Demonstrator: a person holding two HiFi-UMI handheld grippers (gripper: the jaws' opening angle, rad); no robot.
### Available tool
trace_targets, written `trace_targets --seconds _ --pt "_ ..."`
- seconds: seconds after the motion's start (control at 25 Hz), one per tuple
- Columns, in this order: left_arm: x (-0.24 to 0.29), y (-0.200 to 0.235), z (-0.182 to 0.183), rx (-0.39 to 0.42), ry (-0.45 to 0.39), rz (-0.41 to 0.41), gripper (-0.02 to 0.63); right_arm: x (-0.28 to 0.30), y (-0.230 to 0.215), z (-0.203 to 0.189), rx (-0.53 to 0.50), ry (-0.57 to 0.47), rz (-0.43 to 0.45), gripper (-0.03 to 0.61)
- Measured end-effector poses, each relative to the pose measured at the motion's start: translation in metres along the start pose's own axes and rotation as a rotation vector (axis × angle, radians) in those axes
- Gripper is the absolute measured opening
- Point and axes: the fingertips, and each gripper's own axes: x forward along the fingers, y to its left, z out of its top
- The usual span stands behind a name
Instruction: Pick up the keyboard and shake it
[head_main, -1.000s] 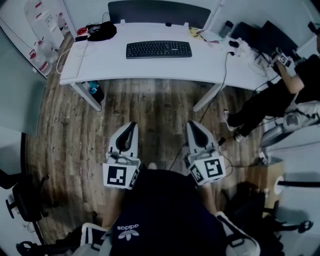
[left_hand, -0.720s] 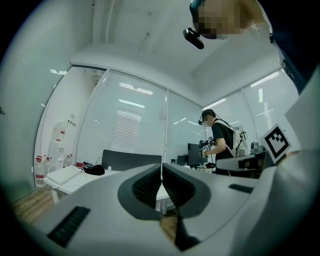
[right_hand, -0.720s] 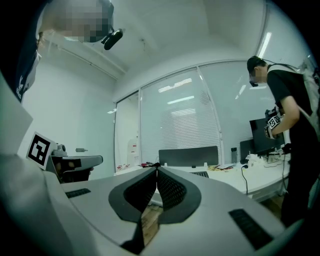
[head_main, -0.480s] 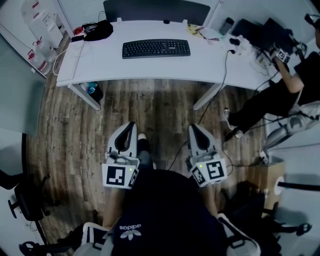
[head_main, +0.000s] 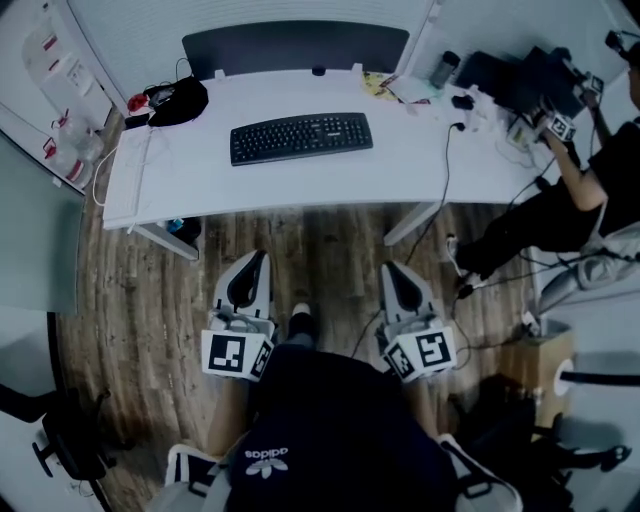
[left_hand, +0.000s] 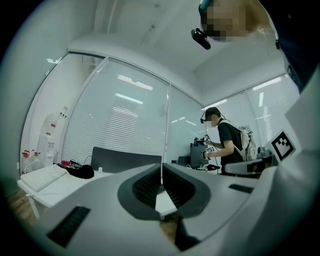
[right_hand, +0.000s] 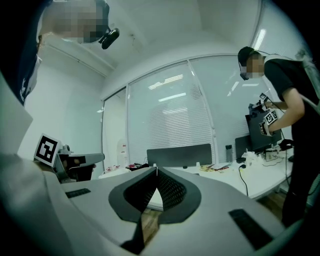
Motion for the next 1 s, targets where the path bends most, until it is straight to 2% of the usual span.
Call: trace_targets --seconds 0.24,0.4,0.84,1.0 --pt "0.07 0.033 0.005 -0.018 0.019 -0.035 0.011 0.053 -0.037 0.019 -0.016 -0.001 -0.052 0.005" --pt "0.097 0.052 0.001 -0.026 0.03 -0.041 0.011 0.084 -0.046 0.02 -0.013 0.006 -0.059 0.005" --pt "0.112 0.086 -0.018 -0.039 0.09 -0.003 0.011 0.132 -0.052 0.004 0.008 0.05 -0.075 0.006" --pt "0.109 0.098 -0.026 -0.03 0.106 0.032 0.011 0.143 -0.049 0.002 -0.023 0.065 -0.069 0.006"
